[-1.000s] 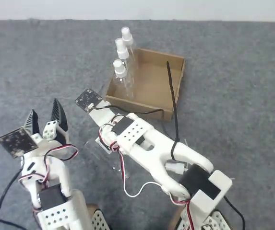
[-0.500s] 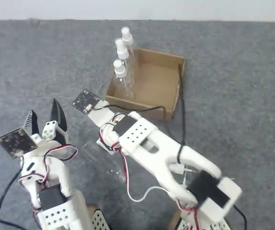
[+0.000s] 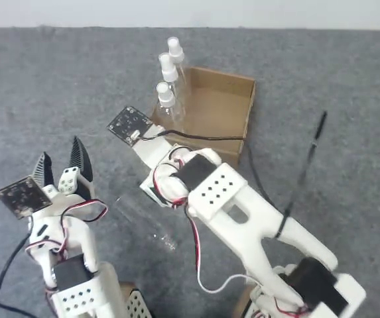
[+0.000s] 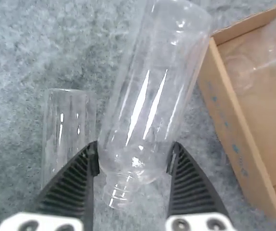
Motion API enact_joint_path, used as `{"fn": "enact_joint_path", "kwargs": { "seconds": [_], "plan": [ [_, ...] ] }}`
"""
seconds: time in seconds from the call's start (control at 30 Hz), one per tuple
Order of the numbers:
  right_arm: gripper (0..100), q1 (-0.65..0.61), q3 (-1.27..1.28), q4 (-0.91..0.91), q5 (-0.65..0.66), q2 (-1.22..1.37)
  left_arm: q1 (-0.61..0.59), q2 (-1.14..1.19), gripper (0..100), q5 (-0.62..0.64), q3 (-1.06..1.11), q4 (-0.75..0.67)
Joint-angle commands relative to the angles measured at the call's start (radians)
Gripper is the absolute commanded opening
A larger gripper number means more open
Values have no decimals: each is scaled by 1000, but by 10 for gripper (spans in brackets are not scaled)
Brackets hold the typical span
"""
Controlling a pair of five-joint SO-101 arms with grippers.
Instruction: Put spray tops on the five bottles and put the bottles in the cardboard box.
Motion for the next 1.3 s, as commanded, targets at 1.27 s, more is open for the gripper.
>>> {"fn": "enact_joint_path", "kwargs": {
  "seconds": [1.27],
  "plan": [
    [17, 519, 290, 179, -311, -819, 0, -17, 228, -9, 7, -35]
  ]
}}
